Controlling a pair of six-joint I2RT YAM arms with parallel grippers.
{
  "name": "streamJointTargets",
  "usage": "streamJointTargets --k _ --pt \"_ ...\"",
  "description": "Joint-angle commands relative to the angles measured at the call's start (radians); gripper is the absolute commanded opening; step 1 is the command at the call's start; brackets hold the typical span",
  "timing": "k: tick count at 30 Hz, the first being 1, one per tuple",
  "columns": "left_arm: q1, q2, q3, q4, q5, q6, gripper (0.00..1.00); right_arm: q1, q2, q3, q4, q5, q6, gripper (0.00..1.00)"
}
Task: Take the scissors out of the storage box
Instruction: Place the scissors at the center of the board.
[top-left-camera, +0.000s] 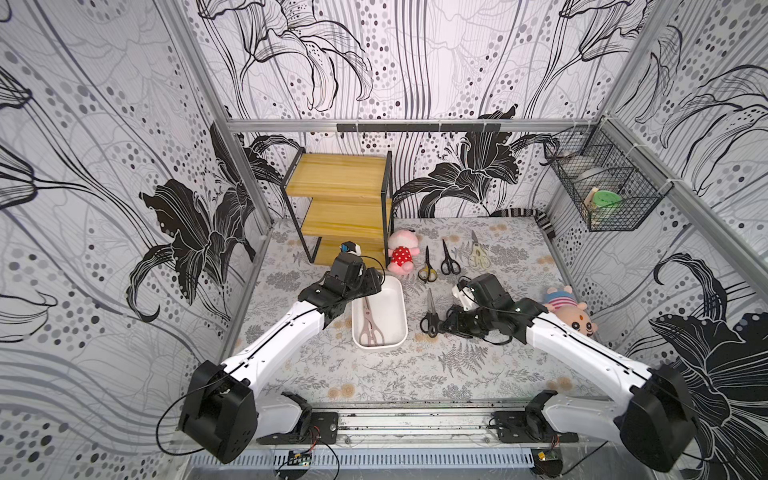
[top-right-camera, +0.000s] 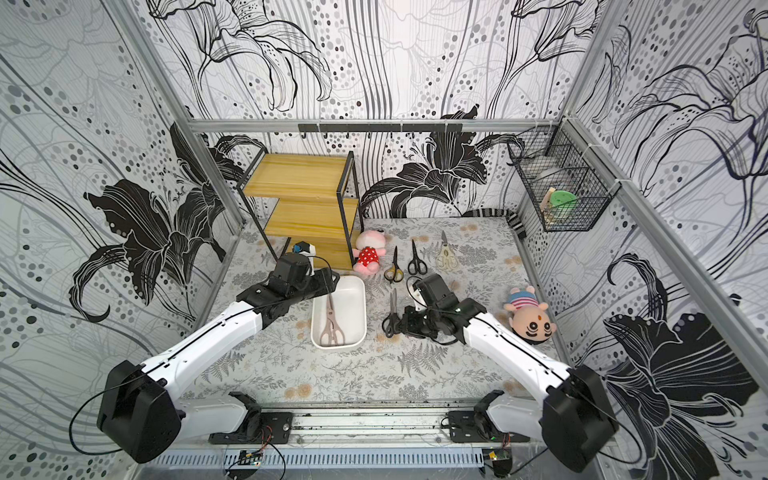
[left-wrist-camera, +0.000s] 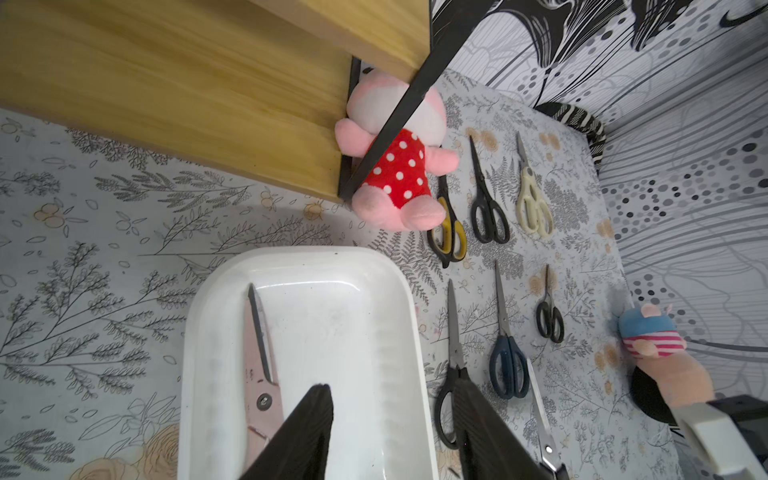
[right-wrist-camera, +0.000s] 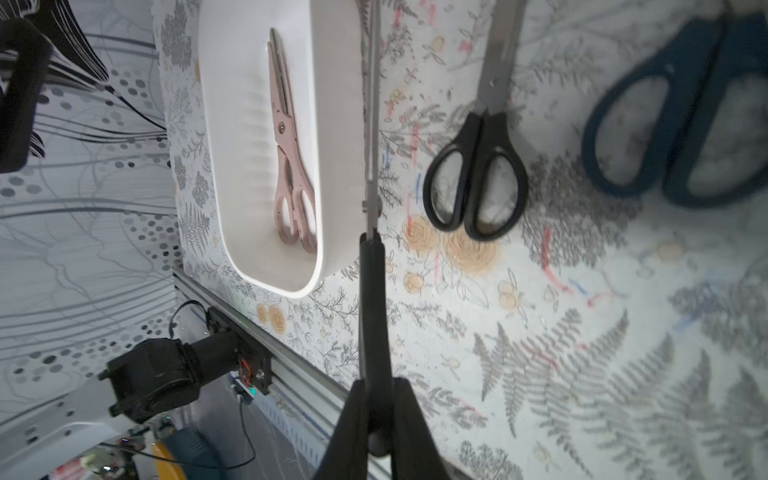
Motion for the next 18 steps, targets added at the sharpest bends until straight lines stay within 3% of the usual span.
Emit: streamJointTargets --k 1,8,18 --pt "0.009 0.001 -0.032 0.104 0.006 -0.009 0.52 0.004 -0.069 -0.072 -0.15 0.004 0.15 0.01" --pt "0.017 -0.024 -0.098 0.121 0.014 -0.011 0.52 0.004 -0.21 -0.168 -0.233 0.067 0.277 0.0" --pt "0.028 -0.031 -0.091 0.101 0.016 0.015 0.52 0.004 -0.049 -0.176 -0.182 0.048 0.164 0.0"
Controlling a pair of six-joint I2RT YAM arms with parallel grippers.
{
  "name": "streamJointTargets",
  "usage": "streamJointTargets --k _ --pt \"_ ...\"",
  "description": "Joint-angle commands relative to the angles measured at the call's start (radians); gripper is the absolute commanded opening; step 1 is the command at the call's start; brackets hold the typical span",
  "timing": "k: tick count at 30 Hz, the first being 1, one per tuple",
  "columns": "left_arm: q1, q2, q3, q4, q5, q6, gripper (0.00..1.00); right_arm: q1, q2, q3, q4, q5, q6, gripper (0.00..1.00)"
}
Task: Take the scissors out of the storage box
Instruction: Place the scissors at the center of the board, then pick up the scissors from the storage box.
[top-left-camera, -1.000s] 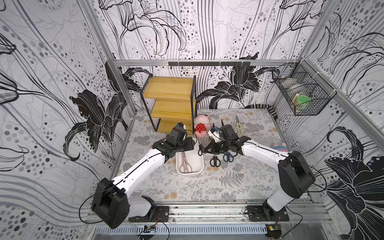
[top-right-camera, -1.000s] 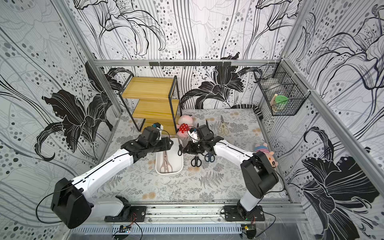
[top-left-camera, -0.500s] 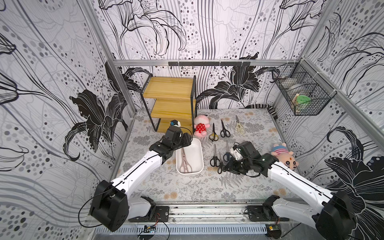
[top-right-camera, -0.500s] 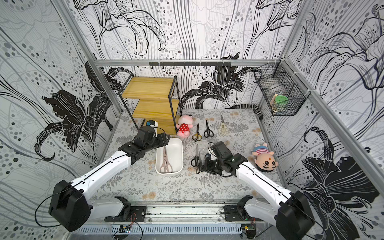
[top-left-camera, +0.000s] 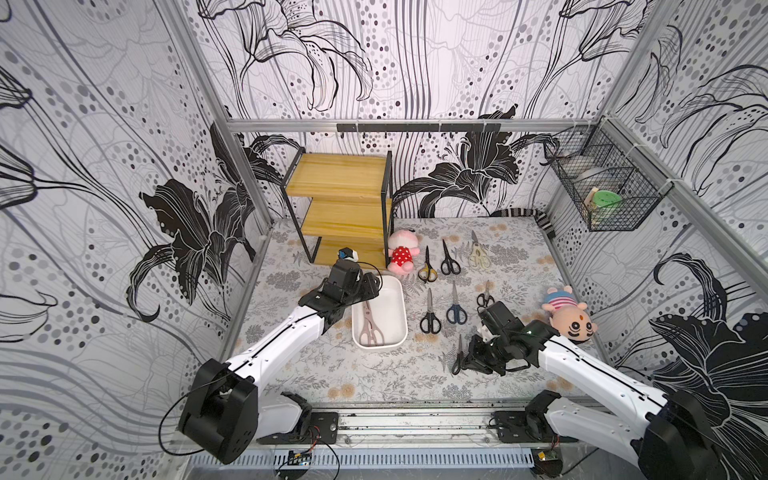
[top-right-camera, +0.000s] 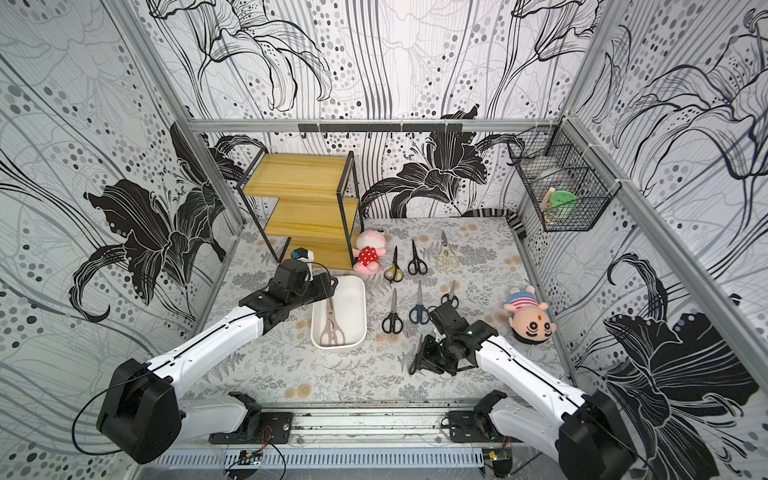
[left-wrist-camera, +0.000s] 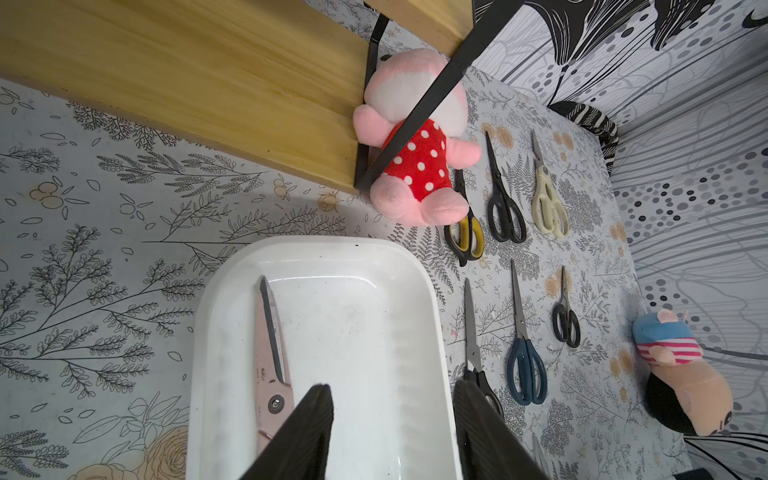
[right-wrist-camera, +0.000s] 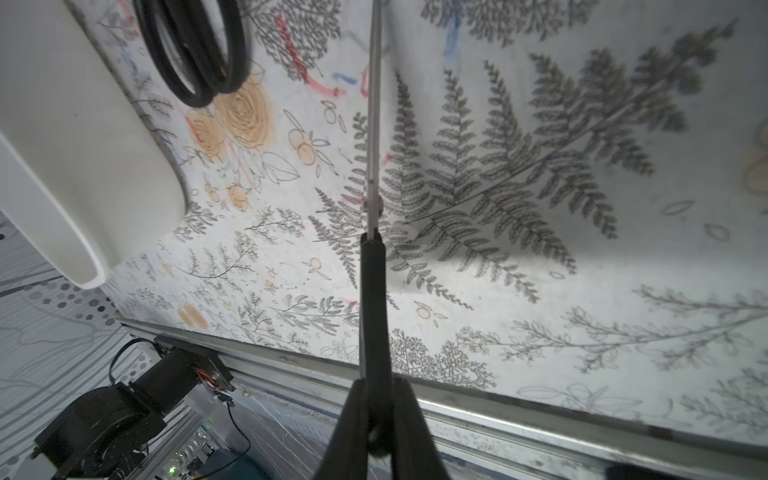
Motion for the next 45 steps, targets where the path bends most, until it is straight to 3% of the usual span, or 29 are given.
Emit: streamJointTargets --k 1,5,9,15,27,29,35,42,45 --pt "0.009 -0.022 0.009 0.028 0.007 0.02 0.52 0.004 0.043 0.004 -0.002 0.015 -0.058 0.0" --pt "0.011 -0.03 0.001 0.018 0.004 0.022 0.52 0.004 0.079 0.008 -0.044 0.06 -0.086 0.0" --pt "0.012 -0.047 -0.022 0.003 0.004 0.027 0.52 0.004 0.13 0.034 -0.08 0.103 -0.106 0.06" --pt "0.014 -0.059 -0.039 -0.077 0.007 0.062 0.52 0.004 0.193 0.09 -0.09 0.182 -0.148 0.23" --pt "0.012 -0.064 -0.037 -0.221 -0.011 0.08 0.52 0.004 0.257 0.23 -0.156 0.365 -0.195 0.28" --pt "0.008 -0.042 -0.019 -0.259 -0.008 0.069 0.52 0.005 0.259 0.279 -0.131 0.385 -0.209 0.37" --pt "-0.064 0.011 0.035 -0.369 -0.088 0.045 0.52 0.005 0.285 0.342 0.055 0.401 -0.203 0.51" --pt "-0.142 0.077 0.05 -0.39 -0.077 -0.025 0.5 0.004 0.364 0.428 0.177 0.393 -0.247 0.53" --pt "-0.165 0.113 0.067 -0.42 -0.091 -0.028 0.44 0.004 0.392 0.456 0.189 0.403 -0.27 0.52"
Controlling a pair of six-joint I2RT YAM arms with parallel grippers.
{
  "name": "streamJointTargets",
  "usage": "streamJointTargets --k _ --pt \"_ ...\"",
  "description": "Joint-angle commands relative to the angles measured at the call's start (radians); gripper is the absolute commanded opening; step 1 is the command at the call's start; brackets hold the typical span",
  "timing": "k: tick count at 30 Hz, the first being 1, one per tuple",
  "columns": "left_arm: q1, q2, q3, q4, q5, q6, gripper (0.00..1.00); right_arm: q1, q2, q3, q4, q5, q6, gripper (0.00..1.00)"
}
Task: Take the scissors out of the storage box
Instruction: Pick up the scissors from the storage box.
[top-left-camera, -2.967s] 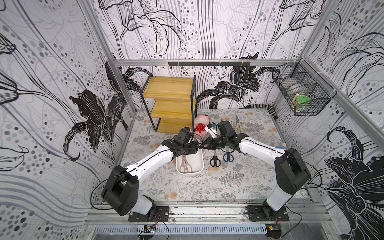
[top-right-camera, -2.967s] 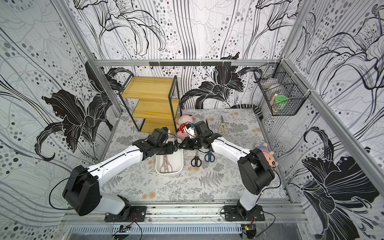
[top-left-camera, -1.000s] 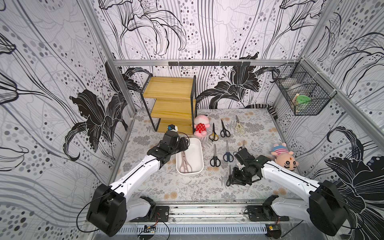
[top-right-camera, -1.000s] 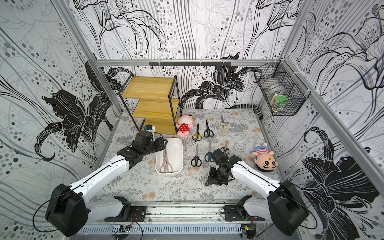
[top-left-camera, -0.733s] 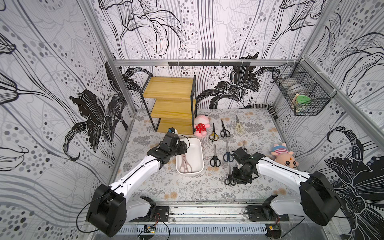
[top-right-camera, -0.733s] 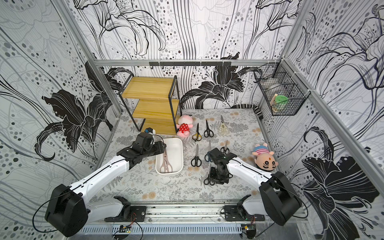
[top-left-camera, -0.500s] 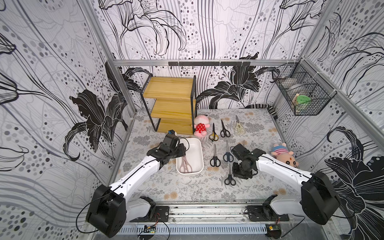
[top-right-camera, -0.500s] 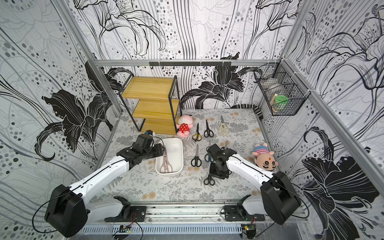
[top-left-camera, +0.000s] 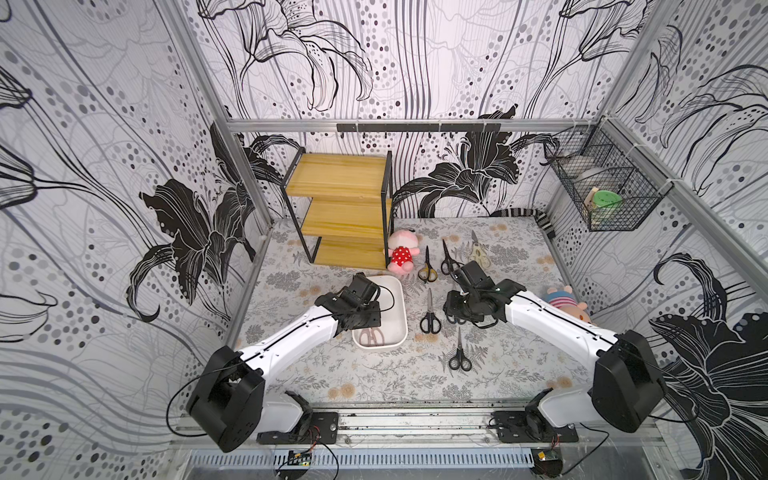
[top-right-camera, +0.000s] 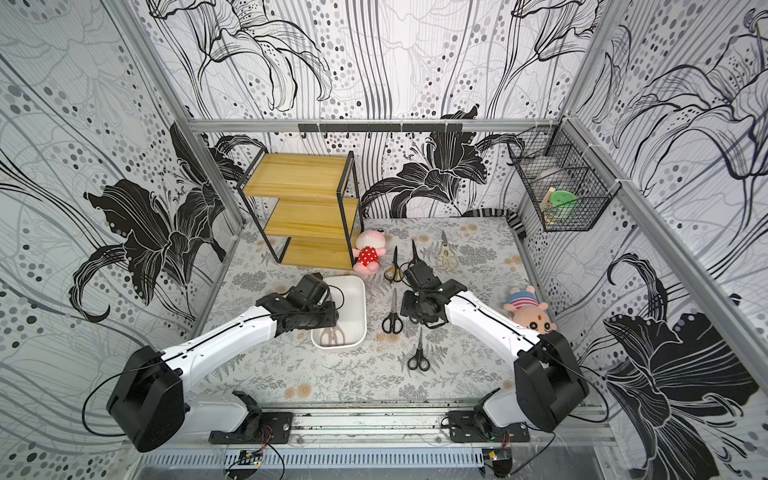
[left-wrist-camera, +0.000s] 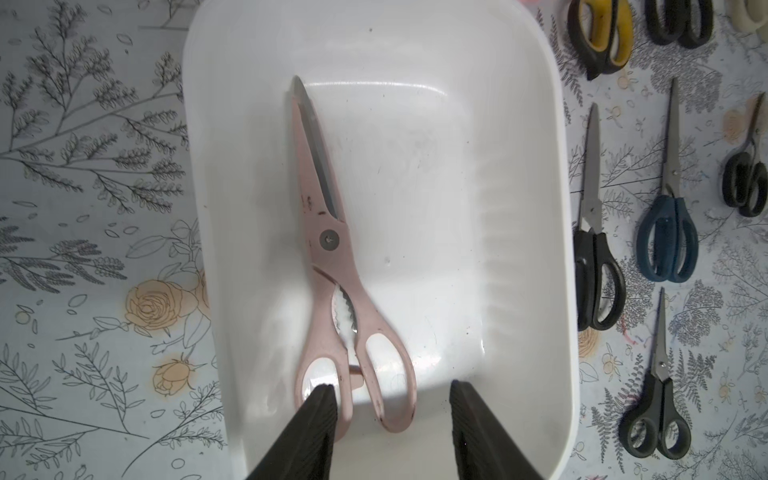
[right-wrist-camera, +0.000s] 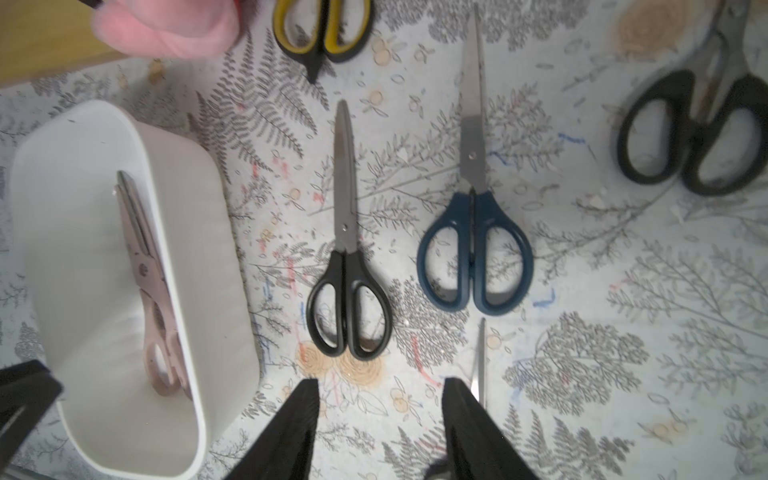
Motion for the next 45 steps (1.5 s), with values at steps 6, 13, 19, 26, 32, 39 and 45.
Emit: streamJointTargets --k 6,13,19,26,32,39,45 --pt "-0.025 0.128 0.084 -0.075 -0.025 -0.008 0.36 0.003 0.047 0.031 0.055 0.033 -0.043 0.48" --pt "-0.026 0.217 0.073 -0.05 -0.024 -0.012 0.4 0.004 0.05 0.022 0.04 0.053 -0.063 0.47" --pt "-0.026 0.275 0.077 0.01 0.02 -0.018 0.41 0.002 0.066 0.039 0.026 0.061 -0.087 0.47" --pt "-0.027 0.363 0.103 0.136 0.054 -0.034 0.41 0.003 0.086 0.084 -0.019 0.077 -0.115 0.47" --pt "-0.027 0.409 0.198 0.145 0.059 -0.032 0.41 0.0 0.087 0.102 -0.04 0.08 -0.127 0.47" --pt "-0.027 0.376 0.278 0.055 0.025 -0.013 0.47 0.0 0.114 0.106 -0.025 0.048 -0.118 0.46" --pt "-0.028 0.276 0.267 -0.082 -0.012 0.023 0.47 0.0 0.132 0.118 -0.021 0.036 -0.13 0.46"
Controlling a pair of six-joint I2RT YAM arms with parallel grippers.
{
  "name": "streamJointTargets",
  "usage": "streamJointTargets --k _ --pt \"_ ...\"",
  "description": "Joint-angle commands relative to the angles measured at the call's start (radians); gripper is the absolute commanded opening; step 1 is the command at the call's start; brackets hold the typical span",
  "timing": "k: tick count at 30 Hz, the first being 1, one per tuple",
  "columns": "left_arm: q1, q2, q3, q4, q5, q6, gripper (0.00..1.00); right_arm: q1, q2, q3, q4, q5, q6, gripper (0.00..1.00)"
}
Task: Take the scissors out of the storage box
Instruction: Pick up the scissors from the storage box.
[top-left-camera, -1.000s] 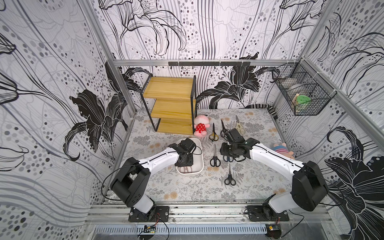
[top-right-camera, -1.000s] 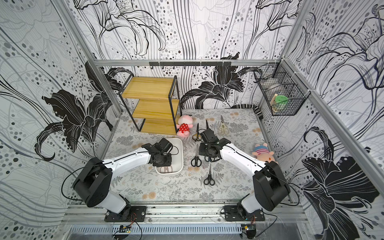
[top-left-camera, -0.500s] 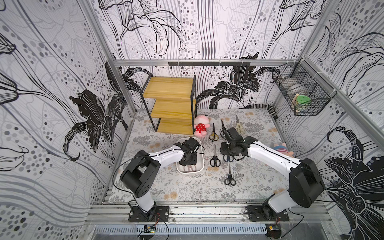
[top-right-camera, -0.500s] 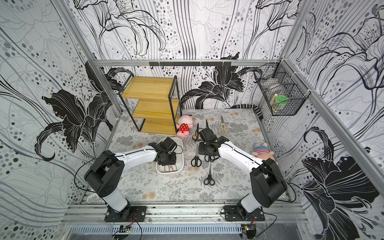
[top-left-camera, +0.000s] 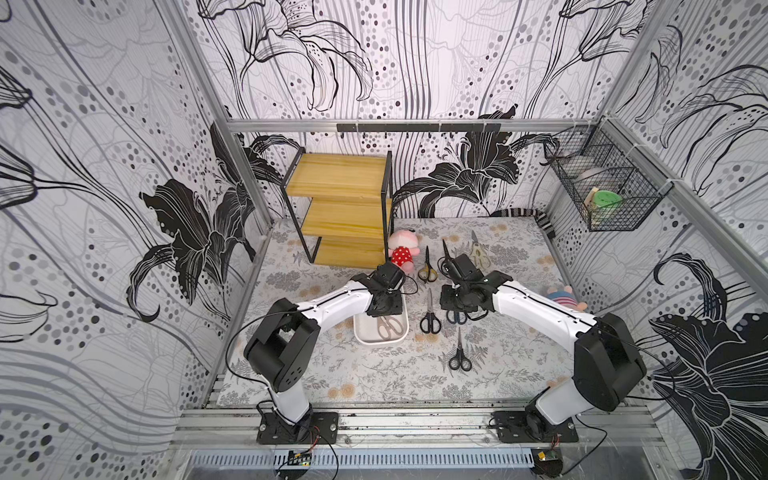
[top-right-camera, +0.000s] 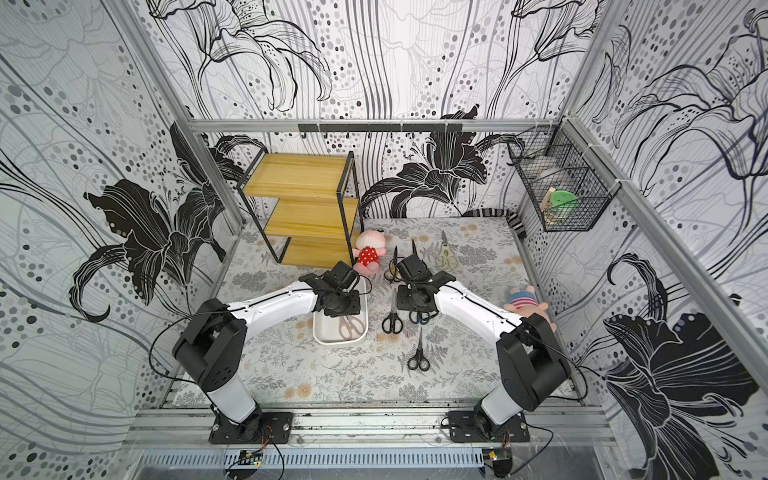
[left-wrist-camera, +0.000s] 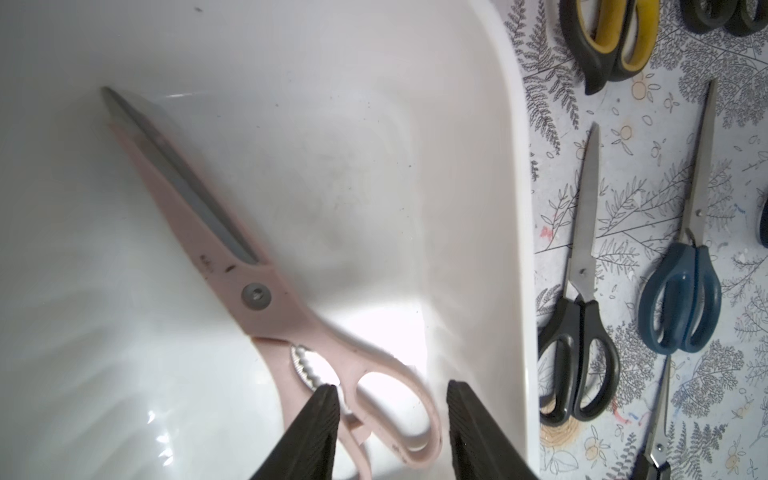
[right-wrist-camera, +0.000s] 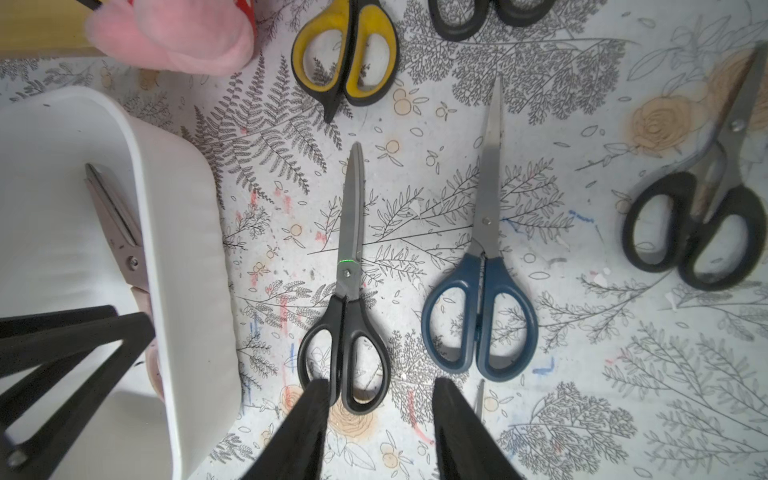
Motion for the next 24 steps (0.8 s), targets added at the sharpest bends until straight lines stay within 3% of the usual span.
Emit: streamJointTargets --k 1,6,24 --pt "-0.002 -0.066 -0.005 -0.105 -0.052 0.04 0.45 0.0 0.027 0.042 -0.015 -0.011 -0.026 0.45" --pt "-0.001 -0.104 -0.093 -0.139 -0.066 0.076 0.35 0.001 0.054 0.074 -0.022 -0.016 -0.036 0.45" --pt "-0.002 0.065 -0.106 -0.067 -0.056 0.139 0.34 0.001 0.05 0.061 -0.052 0.013 -0.021 0.44"
